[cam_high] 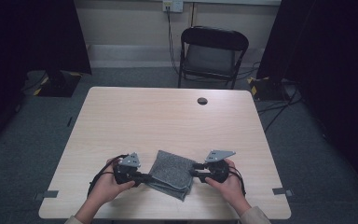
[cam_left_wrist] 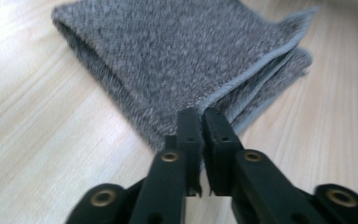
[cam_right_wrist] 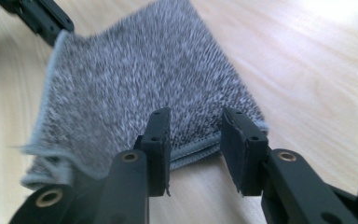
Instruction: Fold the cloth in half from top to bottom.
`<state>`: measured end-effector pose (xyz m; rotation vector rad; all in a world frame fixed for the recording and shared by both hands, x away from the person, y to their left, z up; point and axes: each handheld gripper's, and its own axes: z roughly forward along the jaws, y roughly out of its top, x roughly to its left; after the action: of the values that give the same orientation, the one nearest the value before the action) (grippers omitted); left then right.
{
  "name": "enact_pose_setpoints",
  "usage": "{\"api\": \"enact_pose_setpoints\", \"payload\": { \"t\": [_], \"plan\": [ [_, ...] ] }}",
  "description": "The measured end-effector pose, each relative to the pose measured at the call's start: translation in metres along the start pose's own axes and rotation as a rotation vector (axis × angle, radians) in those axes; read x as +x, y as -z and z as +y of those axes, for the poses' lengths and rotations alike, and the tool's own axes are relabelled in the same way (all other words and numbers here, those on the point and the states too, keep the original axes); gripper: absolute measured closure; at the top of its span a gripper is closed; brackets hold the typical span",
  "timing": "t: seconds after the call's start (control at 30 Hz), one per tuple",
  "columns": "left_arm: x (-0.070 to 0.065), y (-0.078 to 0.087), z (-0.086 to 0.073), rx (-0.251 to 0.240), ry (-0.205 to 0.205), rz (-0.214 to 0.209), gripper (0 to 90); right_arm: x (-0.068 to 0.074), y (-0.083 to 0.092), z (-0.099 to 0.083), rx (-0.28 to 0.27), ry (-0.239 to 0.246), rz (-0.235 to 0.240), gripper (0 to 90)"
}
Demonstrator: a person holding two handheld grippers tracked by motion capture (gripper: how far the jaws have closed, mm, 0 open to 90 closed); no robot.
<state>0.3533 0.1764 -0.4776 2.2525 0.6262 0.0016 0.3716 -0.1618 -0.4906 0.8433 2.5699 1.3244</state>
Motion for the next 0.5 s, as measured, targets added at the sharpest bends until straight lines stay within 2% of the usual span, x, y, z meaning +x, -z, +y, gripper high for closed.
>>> {"api": "enact_pose_setpoints", "payload": {
  "t": [0.07, 0.1, 0.13, 0.2, 0.23, 0.27, 0.4, 0.5],
  "plan": [
    [0.000, 0.000, 0.000, -0.006, 0.006, 0.000, 86.1, 0.001, -0.003, 0.000, 0.016, 0.011, -0.007, 64.1],
    [0.000, 0.000, 0.000, -0.019, 0.000, 0.009, 81.8, 0.001, -0.004, 0.001, 0.015, 0.012, -0.007, 64.1],
    [-0.001, 0.001, 0.002, -0.049, -0.017, 0.018, 72.0, 0.001, -0.005, 0.002, 0.016, 0.012, -0.009, 64.0],
    [-0.004, 0.003, 0.007, -0.068, -0.023, 0.019, 66.4, 0.000, -0.006, 0.004, 0.022, 0.019, -0.020, 63.8],
    [-0.007, 0.003, 0.011, -0.095, -0.028, 0.010, 61.8, 0.000, -0.007, 0.005, 0.022, 0.018, -0.018, 63.7],
    [-0.010, 0.002, 0.014, -0.117, -0.055, -0.007, 59.7, -0.001, -0.008, 0.005, 0.022, 0.018, -0.022, 63.4],
    [-0.018, -0.011, 0.020, -0.106, -0.087, -0.042, 58.2, -0.004, -0.013, 0.007, 0.026, 0.008, -0.027, 62.9],
    [-0.018, -0.023, 0.020, -0.077, -0.100, -0.040, 56.7, -0.007, -0.017, 0.011, 0.030, 0.013, -0.035, 61.9]
  ]
}}
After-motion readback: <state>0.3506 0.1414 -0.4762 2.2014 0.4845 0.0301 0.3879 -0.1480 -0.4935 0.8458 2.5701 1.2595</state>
